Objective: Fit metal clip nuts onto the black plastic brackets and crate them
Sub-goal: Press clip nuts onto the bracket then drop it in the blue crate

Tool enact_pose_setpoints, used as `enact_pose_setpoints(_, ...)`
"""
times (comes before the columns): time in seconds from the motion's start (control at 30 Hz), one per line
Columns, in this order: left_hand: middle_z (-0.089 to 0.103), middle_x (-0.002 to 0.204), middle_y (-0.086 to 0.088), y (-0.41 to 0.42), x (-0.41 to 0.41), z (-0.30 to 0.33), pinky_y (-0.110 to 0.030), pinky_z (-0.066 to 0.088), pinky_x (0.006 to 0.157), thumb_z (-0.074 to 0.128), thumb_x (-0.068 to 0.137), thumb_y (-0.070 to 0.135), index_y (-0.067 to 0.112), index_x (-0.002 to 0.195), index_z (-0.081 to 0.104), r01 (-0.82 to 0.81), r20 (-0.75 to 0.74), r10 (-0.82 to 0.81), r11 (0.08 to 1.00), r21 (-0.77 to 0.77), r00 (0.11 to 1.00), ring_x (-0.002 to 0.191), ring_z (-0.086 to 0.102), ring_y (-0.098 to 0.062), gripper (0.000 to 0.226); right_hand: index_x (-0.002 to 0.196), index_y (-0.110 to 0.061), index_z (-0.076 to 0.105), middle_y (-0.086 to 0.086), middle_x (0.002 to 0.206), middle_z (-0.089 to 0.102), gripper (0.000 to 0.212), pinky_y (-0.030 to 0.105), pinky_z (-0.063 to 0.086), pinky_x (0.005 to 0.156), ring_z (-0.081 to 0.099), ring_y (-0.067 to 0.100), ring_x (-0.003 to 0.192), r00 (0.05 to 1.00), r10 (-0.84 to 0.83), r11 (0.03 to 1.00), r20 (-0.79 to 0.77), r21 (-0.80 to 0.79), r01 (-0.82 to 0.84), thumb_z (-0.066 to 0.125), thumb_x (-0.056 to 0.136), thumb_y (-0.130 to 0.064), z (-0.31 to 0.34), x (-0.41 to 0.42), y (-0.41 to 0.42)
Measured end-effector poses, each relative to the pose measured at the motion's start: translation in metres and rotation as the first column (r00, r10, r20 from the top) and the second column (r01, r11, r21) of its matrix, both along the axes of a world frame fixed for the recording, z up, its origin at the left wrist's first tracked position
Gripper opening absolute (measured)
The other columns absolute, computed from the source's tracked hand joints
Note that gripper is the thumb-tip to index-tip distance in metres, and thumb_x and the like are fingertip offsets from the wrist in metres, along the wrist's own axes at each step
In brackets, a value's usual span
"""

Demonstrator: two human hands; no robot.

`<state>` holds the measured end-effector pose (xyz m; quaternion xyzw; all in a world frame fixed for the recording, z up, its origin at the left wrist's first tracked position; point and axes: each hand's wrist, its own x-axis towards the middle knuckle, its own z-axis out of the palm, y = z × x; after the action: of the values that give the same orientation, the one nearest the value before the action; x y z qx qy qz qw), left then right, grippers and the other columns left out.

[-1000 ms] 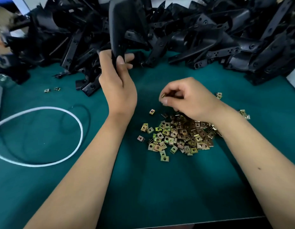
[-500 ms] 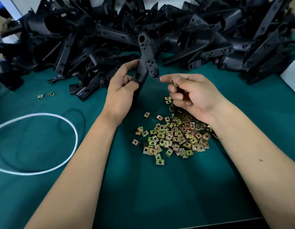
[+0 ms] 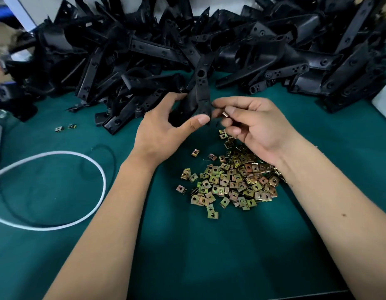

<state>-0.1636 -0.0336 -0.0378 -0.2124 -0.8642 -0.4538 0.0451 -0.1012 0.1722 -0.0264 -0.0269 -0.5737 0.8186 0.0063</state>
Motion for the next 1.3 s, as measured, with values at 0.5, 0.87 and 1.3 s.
enact_pose_setpoints(0.5, 0.066, 0.122, 0.020, 0.0008, 0.0025, 0.0017, -0.034, 0.050, 0.093, 0.054, 0.062, 0.097, 0.040, 0.136, 0.054, 0.002, -0.033, -0.005, 0.996, -0.089, 0.999, 0.113, 0.060, -0.005, 0.094, 0.102, -0.002, 0.074, 0.017, 0.087, 0.070, 0.013, 0.026, 0.061, 0.065, 0.075, 0.026, 0.069, 0.978, -0.166, 0.942, -0.127, 0.271, 0.195, 0.072, 0.091, 0.004, -0.0023, 0.0019, -0.0045)
enact_pose_setpoints(0.87, 0.068, 0.121, 0.018, 0.0019, 0.0025, 0.0018, -0.039, 0.053, 0.094, 0.056, 0.065, 0.093, 0.039, 0.136, 0.055, 0.002, -0.030, -0.005, 0.993, -0.116, 1.000, 0.114, 0.062, -0.006, 0.089, 0.113, -0.008, 0.074, 0.016, 0.083, 0.073, 0.029, 0.024, 0.059, 0.062, 0.073, 0.023, 0.068, 0.986, -0.120, 0.959, -0.116, 0.244, 0.145, 0.063, 0.094, 0.010, 0.0008, 0.0042, -0.0021)
enact_pose_setpoints(1.3, 0.067, 0.126, 0.018, 0.0020, 0.0042, 0.0020, -0.040, 0.053, 0.096, 0.053, 0.063, 0.096, 0.040, 0.138, 0.053, -0.003, -0.022, 0.000, 0.990, -0.141, 1.000, 0.118, 0.061, -0.007, 0.093, 0.086, -0.007, 0.063, 0.007, 0.068, 0.060, 0.012, 0.020, 0.026, 0.038, 0.045, 0.014, 0.049, 0.986, -0.159, 0.970, -0.057, 0.180, 0.166, 0.062, 0.096, 0.000, 0.0041, 0.0051, -0.0056)
